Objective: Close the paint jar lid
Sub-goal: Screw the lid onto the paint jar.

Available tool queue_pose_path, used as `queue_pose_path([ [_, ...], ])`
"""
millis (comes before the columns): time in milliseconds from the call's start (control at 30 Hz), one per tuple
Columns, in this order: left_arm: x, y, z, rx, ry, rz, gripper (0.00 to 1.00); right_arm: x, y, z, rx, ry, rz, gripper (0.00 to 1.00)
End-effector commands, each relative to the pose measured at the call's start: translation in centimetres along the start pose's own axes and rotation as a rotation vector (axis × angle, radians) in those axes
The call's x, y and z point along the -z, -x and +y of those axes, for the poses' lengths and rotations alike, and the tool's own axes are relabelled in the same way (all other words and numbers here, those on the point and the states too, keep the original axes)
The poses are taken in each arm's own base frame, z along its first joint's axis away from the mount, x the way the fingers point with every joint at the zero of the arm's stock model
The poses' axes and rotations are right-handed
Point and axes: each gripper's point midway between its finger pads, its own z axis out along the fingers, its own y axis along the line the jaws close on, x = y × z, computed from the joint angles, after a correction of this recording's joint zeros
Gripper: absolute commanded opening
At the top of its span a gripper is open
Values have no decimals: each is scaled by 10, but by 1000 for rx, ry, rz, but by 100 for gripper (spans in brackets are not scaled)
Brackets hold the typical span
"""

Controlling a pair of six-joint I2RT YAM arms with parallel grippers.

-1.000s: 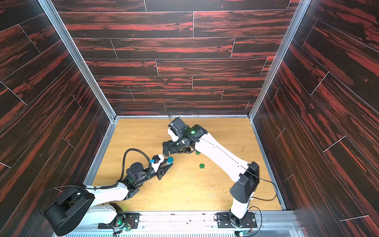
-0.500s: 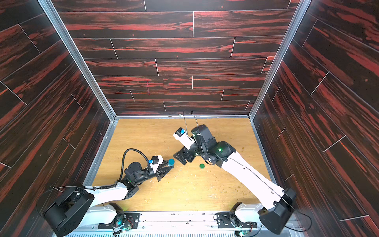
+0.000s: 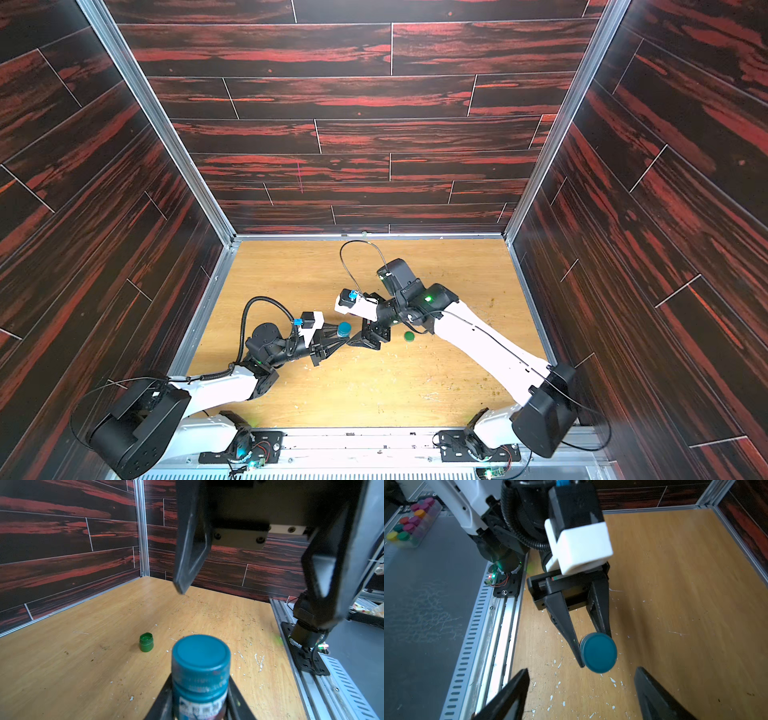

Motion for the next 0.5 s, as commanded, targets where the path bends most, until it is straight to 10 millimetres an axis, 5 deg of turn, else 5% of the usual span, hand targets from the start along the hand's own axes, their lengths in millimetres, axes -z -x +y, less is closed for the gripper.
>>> queue_pose_path([
  [0, 0, 14, -4, -34, -29, -23, 12, -2, 9, 4, 40, 67, -27, 78],
  [467, 0, 13, -1, -37, -14, -10, 12, -19, 2, -5, -22, 128, 3, 65],
])
